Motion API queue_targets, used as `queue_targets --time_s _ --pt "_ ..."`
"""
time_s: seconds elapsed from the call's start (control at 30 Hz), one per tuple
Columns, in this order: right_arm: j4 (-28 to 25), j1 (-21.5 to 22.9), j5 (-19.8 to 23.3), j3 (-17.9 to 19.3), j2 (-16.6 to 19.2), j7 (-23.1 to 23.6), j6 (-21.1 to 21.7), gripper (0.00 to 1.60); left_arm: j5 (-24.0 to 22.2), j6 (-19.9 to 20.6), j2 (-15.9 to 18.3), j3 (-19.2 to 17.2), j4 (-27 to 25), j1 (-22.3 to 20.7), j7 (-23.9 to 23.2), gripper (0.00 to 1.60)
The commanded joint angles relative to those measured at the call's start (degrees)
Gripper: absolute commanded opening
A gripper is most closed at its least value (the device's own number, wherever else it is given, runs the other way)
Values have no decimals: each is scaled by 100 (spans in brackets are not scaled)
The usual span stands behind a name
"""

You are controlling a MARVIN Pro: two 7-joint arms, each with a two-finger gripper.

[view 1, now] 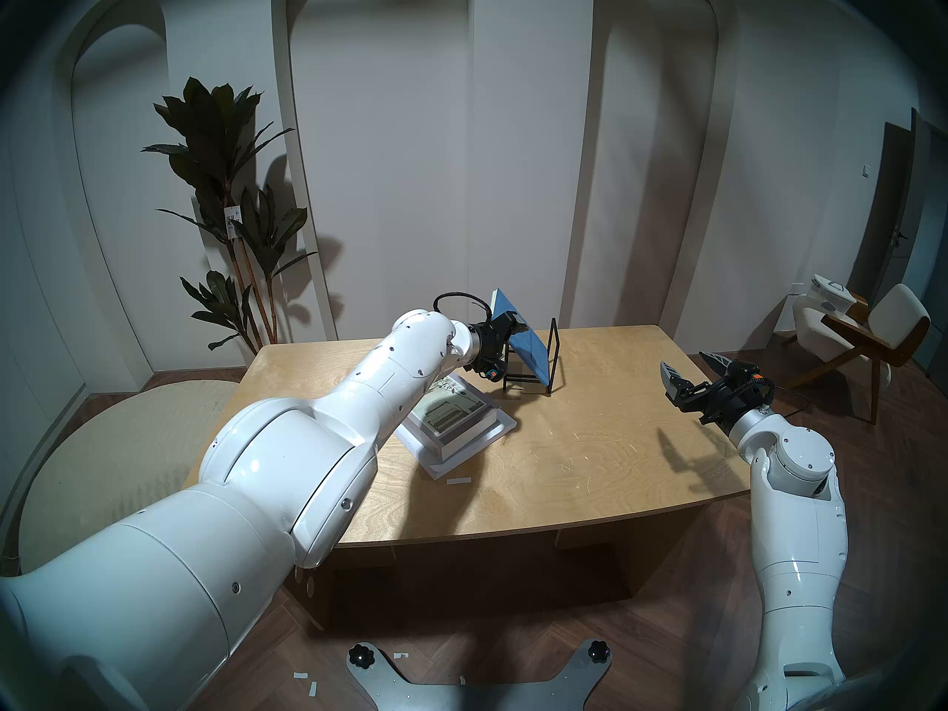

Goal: Stack the books into one stack

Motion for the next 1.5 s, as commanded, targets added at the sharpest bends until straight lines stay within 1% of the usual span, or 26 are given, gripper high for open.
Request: queue_targets --time_s 0.0,0.13,0.2,0.27,0.33,0.47,0.53,0.57,0.77,0.97,1.3,1.47 --pt "-106 56 25 15 17 8 -57 160 -81 180 -253 -107 240 -431 144 160" --pt "-104 55 30 12 21 7 -58 160 -78 234 -323 -99 362 -480 222 160" --pt "-102 55 32 10 24 6 -58 160 -169 156 -356 -175 443 -488 306 160" --pt "-100 56 33 9 26 6 -59 160 -223 247 -401 -244 510 -512 315 160" --pt "-99 56 35 8 27 5 -59 160 -217 238 -410 -245 570 -540 335 160" --pt "-96 56 39 5 31 5 -59 160 -191 349 -422 -231 675 -562 404 160" --pt "-95 56 40 4 33 4 -59 160 -37 440 -409 -84 665 -566 468 160" --pt "-93 56 41 3 35 4 -58 160 138 479 -384 92 628 -556 521 160" --pt "-92 55 46 0 39 3 -60 160 594 629 -368 536 661 -530 685 160" --pt "-92 54 50 -2 42 1 -63 160 783 750 -404 711 773 -532 802 160" --pt "-85 55 55 -8 49 -1 -61 160 853 829 -520 773 878 -605 836 160" --pt "-79 56 57 -12 54 -2 -58 160 665 823 -592 556 970 -659 741 160"
